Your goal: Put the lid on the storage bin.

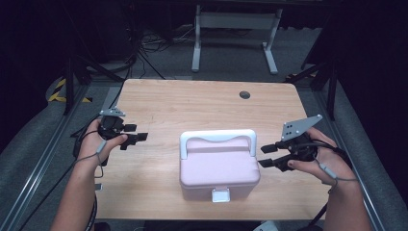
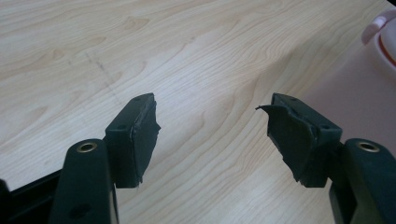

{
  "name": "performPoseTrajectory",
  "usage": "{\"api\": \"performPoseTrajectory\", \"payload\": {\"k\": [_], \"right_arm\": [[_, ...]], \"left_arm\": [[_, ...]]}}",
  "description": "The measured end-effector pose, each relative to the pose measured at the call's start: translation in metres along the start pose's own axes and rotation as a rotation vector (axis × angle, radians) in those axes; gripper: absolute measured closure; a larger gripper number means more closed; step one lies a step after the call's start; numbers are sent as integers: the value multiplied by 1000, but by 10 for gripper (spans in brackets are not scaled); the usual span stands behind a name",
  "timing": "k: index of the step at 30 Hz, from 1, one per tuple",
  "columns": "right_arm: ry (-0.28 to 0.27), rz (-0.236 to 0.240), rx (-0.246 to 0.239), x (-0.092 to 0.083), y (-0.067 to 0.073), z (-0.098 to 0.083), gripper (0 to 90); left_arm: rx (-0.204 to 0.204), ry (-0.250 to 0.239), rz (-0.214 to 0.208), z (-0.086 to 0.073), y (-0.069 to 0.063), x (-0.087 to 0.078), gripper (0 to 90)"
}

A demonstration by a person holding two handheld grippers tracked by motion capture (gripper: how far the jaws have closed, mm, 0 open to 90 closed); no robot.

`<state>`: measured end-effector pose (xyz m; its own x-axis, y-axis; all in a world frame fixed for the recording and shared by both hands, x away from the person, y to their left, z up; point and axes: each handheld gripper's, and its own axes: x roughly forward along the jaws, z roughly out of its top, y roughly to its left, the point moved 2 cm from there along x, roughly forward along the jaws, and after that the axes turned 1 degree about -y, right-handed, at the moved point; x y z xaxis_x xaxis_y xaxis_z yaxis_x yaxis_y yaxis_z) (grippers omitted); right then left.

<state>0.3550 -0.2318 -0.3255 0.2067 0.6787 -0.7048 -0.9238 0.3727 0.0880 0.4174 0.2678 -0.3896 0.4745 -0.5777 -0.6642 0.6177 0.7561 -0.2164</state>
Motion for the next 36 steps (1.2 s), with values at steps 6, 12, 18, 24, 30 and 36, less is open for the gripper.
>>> {"api": "performPoseTrajectory", "payload": {"k": [6, 12, 18, 24, 30, 36], "right_arm": [[-74, -66, 39, -2, -27, 4, 470], [-127, -114, 74, -3, -50, 4, 446], [-156, -164, 116, 0, -73, -5, 412], [-169, -200, 173, 6, -95, -19, 402], [-155, -213, 209, 14, -112, -35, 391], [-101, -230, 263, 34, -133, -60, 378]], "left_arm": [[-30, 7, 41, -15, 7, -10, 334], [-56, 9, 70, -27, 10, -20, 332], [-63, 19, 99, -33, 18, -18, 329], [-57, 23, 110, -36, 26, -14, 327], [-50, 27, 105, -37, 31, -5, 320], [-62, 42, 110, -40, 40, 7, 305]]}}
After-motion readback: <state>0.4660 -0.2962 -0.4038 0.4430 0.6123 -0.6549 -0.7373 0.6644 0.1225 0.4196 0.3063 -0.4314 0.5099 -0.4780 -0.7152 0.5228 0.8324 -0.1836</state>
